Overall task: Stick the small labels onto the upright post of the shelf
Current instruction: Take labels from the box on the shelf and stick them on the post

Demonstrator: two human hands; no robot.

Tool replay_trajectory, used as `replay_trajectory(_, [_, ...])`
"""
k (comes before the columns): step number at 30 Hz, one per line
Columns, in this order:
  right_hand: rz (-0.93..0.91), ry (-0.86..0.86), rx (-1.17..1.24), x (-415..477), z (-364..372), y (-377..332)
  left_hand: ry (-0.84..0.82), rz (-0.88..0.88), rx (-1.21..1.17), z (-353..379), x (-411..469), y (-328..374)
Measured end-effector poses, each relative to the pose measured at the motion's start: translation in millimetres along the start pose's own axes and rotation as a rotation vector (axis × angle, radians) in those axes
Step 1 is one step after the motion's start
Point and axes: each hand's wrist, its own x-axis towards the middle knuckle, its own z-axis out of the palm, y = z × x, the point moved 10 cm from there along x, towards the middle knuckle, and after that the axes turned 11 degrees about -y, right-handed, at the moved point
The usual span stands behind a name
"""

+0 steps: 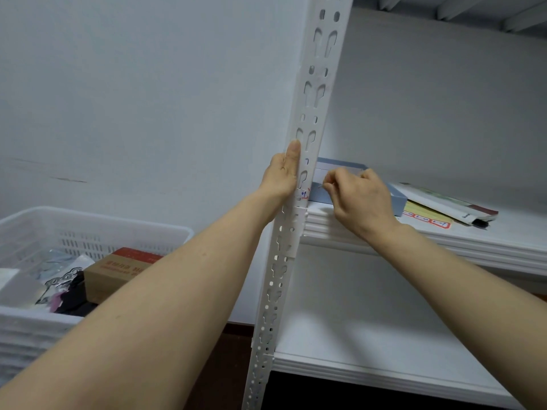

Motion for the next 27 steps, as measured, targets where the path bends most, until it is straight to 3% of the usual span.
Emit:
replay_trajectory(3, [0.231,-0.160,0.252,0.0,4.7,29.0,0.031,-0.016,-0.036,-0.6,-10.4,1.5])
replay_trajectory(6, [0.451,-0.164,0.537,-6.2,6.9,66.3,0.147,-0.017,-0.016,-2.9,-24.7,8.5])
replay_trajectory(8, [0.557,-0.141,0.795,-8.6,9.5,83.9,0.354,0.017,0.231,-12.0,-42.6,26.7])
replay_trajectory(10, [0.613,-0.140,1.082,-11.7,12.6,85.7,0.508,0.234,0.451,-6.7,-66.3,62.9])
replay_trajectory(12, [0.648,-0.148,1.288,-15.6,11.5,80.7,0.434,0.481,0.450,17.7,-76.1,87.3])
replay_trajectory(14, [0.683,-0.166,1.398,-20.3,11.1,77.7,0.316,0.549,0.378,37.2,-74.7,94.2])
replay_trajectory(16, [0.705,-0.185,1.458,-25.0,10.2,78.1,0.245,0.507,0.321,48.5,-67.8,92.6])
replay_trajectory(27, [0.739,-0.239,1.535,-38.2,13.3,88.4,0.184,0.343,0.056,70.1,-45.6,78.2])
